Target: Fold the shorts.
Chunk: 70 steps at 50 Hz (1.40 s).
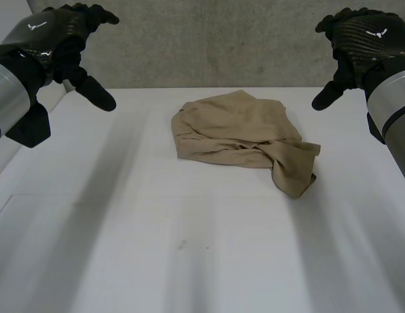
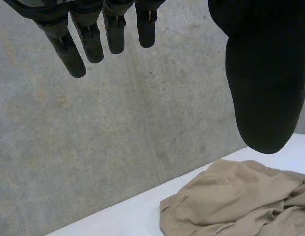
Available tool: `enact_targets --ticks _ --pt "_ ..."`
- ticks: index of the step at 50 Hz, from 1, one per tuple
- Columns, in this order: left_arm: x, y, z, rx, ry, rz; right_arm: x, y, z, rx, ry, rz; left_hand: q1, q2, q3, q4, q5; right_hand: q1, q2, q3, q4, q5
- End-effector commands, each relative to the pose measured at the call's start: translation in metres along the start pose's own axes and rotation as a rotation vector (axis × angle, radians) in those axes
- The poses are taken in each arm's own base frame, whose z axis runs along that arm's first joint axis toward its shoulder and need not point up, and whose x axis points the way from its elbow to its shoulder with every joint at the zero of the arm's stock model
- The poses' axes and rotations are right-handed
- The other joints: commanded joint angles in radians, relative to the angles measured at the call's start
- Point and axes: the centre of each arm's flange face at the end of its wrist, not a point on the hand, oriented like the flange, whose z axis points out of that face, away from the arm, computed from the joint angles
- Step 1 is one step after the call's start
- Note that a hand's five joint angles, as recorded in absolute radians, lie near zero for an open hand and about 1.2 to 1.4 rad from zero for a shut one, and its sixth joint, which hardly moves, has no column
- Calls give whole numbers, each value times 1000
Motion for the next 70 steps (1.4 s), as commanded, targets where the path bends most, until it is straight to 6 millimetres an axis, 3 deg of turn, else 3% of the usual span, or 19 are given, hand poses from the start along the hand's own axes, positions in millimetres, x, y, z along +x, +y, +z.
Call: enact_targets --ticks 1,7,11,12,16,17,20,21,29,39,48,51,52,59,63,64,66,67,70 --pt "-1 6 3 -18 -2 -2 -1 2 0 -13 -10 -8 -17 -34 -27 -32 -41 -33 -46 -42 -65 -61" --pt "3 14 7 -23 15 2 -6 6 -3 -41 -64 -29 -11 -29 -21 -26 -35 -33 -46 -42 -65 -61" --pt "3 39 31 -22 26 0 -21 30 -5 -130 -195 -97 4 -14 -6 -12 -21 -33 -46 -42 -65 -61" --pt "5 46 36 -24 33 0 -28 46 -6 -182 -247 -116 7 -11 -3 -9 -18 -33 -46 -42 -65 -61" --pt "23 86 64 -26 90 10 -36 78 -12 -288 -315 -151 24 7 14 9 0 -33 -46 -42 -65 -61" --pt "28 106 77 -31 109 34 -37 82 -14 -303 -320 -153 36 18 26 20 12 -33 -46 -42 -65 -61" --pt "33 132 98 -24 125 101 -38 97 -21 -356 -335 -151 36 18 26 21 12 -33 -46 -42 -65 -61" --pt "35 150 110 -25 131 162 -39 101 -23 -366 -338 -151 36 18 26 21 12 -33 -46 -42 -65 -61" --pt "56 223 154 -10 181 420 -30 129 -32 -424 -315 -142 68 51 58 53 44 -33 -46 -42 -65 -61" --pt "64 255 184 35 189 453 -31 143 -38 -417 -308 -144 235 218 225 220 211 -33 -46 -42 -65 -61" --pt "63 274 187 -19 198 452 -24 147 -36 -429 -289 -139 854 837 844 839 830 -33 -46 -42 -65 -61" --pt "61 278 185 -42 198 451 -22 147 -35 -430 -281 -138 1019 1001 1009 1003 994 -33 -46 -42 -65 -61" --pt "60 280 185 -53 198 451 -22 147 -35 -430 -282 -137 1182 1165 1172 1167 1158 -33 -46 -42 -65 -61" --pt "56 275 184 -61 164 454 -21 146 -36 -427 -280 -137 1204 1187 1194 1189 1180 -33 -46 -42 -65 -61" --pt "45 234 184 -21 44 457 -21 143 -36 -418 -278 -138 1204 1187 1194 1189 1180 -33 -46 -42 -65 -61" --pt "34 211 183 1 -21 452 -21 144 -37 -420 -278 -138 1204 1187 1194 1189 1180 -33 -46 -42 -65 -61" --pt "18 190 181 16 -94 448 -21 144 -37 -421 -279 -139 1204 1187 1194 1189 1180 -33 -46 -42 -65 -61" --pt "-1 163 177 48 -172 442 -21 144 -37 -422 -279 -141 1204 1187 1194 1189 1180 -33 -46 -42 -65 -61" --pt "-25 123 170 117 -266 433 -22 145 -38 -426 -284 -142 1204 1187 1194 1189 1180 -33 -46 -42 -65 -61"
